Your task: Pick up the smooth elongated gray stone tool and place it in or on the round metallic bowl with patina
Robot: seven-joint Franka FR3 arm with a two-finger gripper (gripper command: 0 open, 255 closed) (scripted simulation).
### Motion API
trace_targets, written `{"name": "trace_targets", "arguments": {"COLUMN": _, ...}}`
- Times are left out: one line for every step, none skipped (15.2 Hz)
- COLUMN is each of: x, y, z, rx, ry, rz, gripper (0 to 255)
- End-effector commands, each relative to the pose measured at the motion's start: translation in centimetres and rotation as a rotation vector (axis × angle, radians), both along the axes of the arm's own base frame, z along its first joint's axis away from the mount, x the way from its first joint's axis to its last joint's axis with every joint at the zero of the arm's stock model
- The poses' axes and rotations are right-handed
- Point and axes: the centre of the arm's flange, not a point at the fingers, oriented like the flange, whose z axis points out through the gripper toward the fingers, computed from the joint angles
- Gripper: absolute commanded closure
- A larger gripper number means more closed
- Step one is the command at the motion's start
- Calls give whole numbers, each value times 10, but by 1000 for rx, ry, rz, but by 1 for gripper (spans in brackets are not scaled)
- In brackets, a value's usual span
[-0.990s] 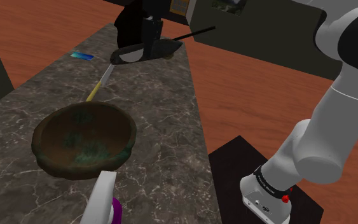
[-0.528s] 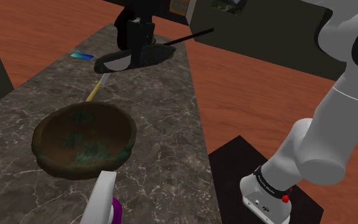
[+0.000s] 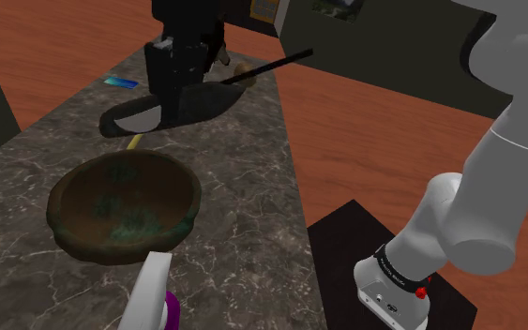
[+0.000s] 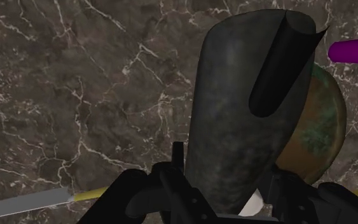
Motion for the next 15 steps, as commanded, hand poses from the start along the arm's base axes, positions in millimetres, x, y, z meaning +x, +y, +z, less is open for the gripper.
{"name": "trace_targets", "arguments": {"x": -17, "y": 21, "z": -1, "rx": 1, "ry": 0, "rz": -2, "gripper": 255}}
{"name": "trace_targets", "arguments": {"x": -26, "y": 32, "z": -1, "rx": 1, "ry": 0, "rz": -2, "gripper": 255}}
{"name": "trace_targets", "arguments": {"x": -34, "y": 42, "z": -1, "rx": 1, "ry": 0, "rz": -2, "gripper": 255}}
{"name": "trace_targets", "arguments": {"x": -43, "y": 52, "z": -1, "rx": 1, "ry": 0, "rz": -2, "gripper": 255}}
{"name": "trace_targets", "arguments": {"x": -51, "y": 62, "z": -1, "rx": 1, "ry": 0, "rz": -2, "gripper": 255}}
{"name": "trace_targets", "arguments": {"x": -63, "y": 77, "z": -1, "rx": 1, "ry": 0, "rz": -2, "gripper": 255}}
{"name": "trace_targets", "arguments": {"x": -63, "y": 77, "z": -7, "rx": 1, "ry": 0, "rz": -2, "gripper": 255}}
{"name": "trace_targets", "arguments": {"x": -63, "y": 77, "z": -12, "rx": 1, "ry": 0, "rz": -2, "gripper": 255}}
{"name": "trace_targets", "arguments": {"x": -63, "y": 77, "z": -17, "rx": 1, "ry": 0, "rz": -2, "gripper": 255}}
{"name": "trace_targets", "arguments": {"x": -63, "y": 77, "z": -23, "rx": 1, "ry": 0, "rz": -2, "gripper": 255}}
{"name": "trace_targets", "arguments": {"x": -63, "y": 77, "z": -28, "rx": 1, "ry": 0, "rz": -2, "gripper": 255}}
{"name": "trace_targets", "arguments": {"x": -63, "y": 77, "z": -33, "rx": 1, "ry": 0, "rz": -2, "gripper": 255}}
{"name": "trace_targets", "arguments": {"x": -63, "y": 77, "z": -38, "rx": 1, "ry": 0, "rz": -2, "gripper": 255}}
{"name": "trace_targets", "arguments": {"x": -63, "y": 77, "z": -44, "rx": 1, "ry": 0, "rz": -2, "gripper": 255}}
{"name": "trace_targets", "arguments": {"x": -63, "y": 77, "z": -49, "rx": 1, "ry": 0, "rz": -2, "gripper": 255}}
